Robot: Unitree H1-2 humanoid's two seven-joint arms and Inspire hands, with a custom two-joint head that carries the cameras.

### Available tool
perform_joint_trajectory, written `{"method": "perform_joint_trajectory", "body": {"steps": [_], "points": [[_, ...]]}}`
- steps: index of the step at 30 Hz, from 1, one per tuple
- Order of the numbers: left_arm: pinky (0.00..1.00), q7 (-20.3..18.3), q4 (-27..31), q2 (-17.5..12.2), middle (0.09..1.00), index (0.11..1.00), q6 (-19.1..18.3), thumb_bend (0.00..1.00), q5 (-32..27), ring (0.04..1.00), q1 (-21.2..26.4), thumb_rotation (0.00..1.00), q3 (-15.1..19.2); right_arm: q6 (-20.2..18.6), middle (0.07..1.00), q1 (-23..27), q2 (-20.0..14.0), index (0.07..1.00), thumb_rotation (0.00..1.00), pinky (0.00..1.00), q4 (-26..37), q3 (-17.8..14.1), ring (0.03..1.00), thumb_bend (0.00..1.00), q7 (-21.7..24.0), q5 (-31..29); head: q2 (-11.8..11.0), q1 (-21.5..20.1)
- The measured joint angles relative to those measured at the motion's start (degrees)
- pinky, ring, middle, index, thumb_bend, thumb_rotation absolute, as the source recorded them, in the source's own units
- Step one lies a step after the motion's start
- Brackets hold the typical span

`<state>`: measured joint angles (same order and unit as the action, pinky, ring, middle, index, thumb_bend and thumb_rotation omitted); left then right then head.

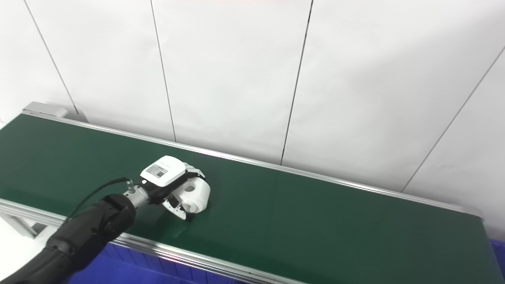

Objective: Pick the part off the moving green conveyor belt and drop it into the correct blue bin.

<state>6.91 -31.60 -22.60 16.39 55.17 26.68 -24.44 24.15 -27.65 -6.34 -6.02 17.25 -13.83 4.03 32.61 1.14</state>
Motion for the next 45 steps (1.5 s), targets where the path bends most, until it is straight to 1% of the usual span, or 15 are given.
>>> {"method": "perform_joint_trajectory", "body": {"steps": [1,4,8,11,17,22,23,25,28,29,31,33,34,36,45], "points": [[0.54,0.5,0.4,0.2,0.584,0.533,-0.1,0.67,0.2,0.571,0.0,0.10,-0.3,0.0,0.992,0.0,0.0,1.000,1.00,0.95,0.1,0.0,0.942,0.79,0.0,0.0,0.0,0.0],[0.49,3.9,0.4,0.9,0.536,0.488,-0.2,0.55,0.4,0.514,0.0,0.04,-0.5,0.0,0.991,0.0,0.1,1.000,1.00,0.95,0.2,0.0,0.940,0.79,0.0,0.0,0.0,0.0],[0.46,6.7,0.0,0.8,0.511,0.469,-0.1,0.52,1.4,0.475,0.0,0.00,-1.4,0.0,0.993,-0.2,0.3,1.000,1.00,0.95,0.3,0.0,0.943,0.80,0.0,0.0,0.1,-0.1],[0.47,7.1,0.0,0.8,0.510,0.467,0.1,0.52,1.2,0.467,0.0,0.00,-1.3,0.0,0.992,-0.2,0.3,1.000,1.00,0.95,0.4,0.0,0.943,0.80,0.1,0.0,0.1,-0.1],[0.47,6.4,0.8,0.9,0.510,0.462,2.0,0.52,-5.6,0.474,-0.3,0.00,1.3,0.0,0.987,-0.4,0.4,1.000,1.00,0.93,0.4,0.0,0.940,0.80,0.1,0.1,0.3,0.1],[0.46,2.8,5.3,0.7,0.505,0.468,2.5,0.52,-8.7,0.471,-1.1,0.00,1.7,0.0,0.987,-0.6,0.3,1.000,1.00,0.93,0.6,0.0,0.938,0.80,0.0,0.3,1.8,0.9],[0.46,1.8,6.9,0.5,0.507,0.466,2.5,0.52,-8.8,0.475,-1.5,0.00,1.7,0.0,0.988,-0.6,0.3,1.000,1.00,0.94,0.7,-0.1,0.939,0.80,0.0,0.4,3.2,1.1],[0.49,-0.9,11.6,-0.3,0.514,0.460,2.3,0.52,-9.6,0.489,-2.3,0.00,1.9,0.0,0.992,-0.9,0.3,1.000,1.00,0.94,1.2,-0.2,0.943,0.79,0.1,0.4,3.3,1.1],[0.50,-5.2,19.2,-1.8,0.508,0.467,1.6,0.52,-11.2,0.494,-4.0,0.00,3.8,0.0,0.994,-1.6,0.2,1.000,1.00,0.95,3.7,-0.2,0.950,0.79,0.8,0.3,6.0,0.5],[0.50,-6.6,21.8,-2.7,0.508,0.467,1.2,0.52,-11.8,0.494,-4.7,0.00,4.6,0.0,0.994,-1.6,0.3,1.000,1.00,0.95,5.0,-0.2,0.951,0.79,1.1,0.3,6.0,0.5],[0.51,-9.2,26.3,-4.2,0.514,0.462,0.4,0.52,-13.0,0.510,-6.4,0.00,5.9,0.0,0.992,-1.5,0.5,1.000,1.00,0.94,6.7,-0.4,0.951,0.79,1.5,0.2,9.7,-1.4],[0.50,-11.7,32.8,-5.9,0.513,0.460,-0.8,0.52,-14.9,0.507,-9.4,0.00,8.0,0.0,0.988,-1.8,0.8,1.000,1.00,0.94,8.2,-0.7,0.947,0.78,2.4,0.1,9.8,-1.4],[0.50,-13.1,35.6,-6.5,0.514,0.460,-1.4,0.52,-15.7,0.506,-11.2,0.00,8.7,0.0,0.984,-2.2,0.8,1.000,1.00,0.93,9.1,-0.9,0.944,0.78,2.7,0.1,12.1,-2.2],[0.50,-15.3,41.0,-7.4,0.513,0.459,-2.6,0.52,-17.7,0.502,-14.8,0.00,10.5,-0.1,0.978,-3.4,0.9,1.000,1.00,0.91,11.8,-1.5,0.939,0.77,3.8,0.0,15.2,-2.0],[0.48,-23.6,55.7,-7.7,0.513,0.456,-8.5,0.52,-21.2,0.500,-27.6,0.00,13.9,-3.8,0.950,-4.7,0.8,0.987,0.98,0.85,18.6,-4.8,0.911,0.78,7.6,-1.7,17.2,-0.7]]}}
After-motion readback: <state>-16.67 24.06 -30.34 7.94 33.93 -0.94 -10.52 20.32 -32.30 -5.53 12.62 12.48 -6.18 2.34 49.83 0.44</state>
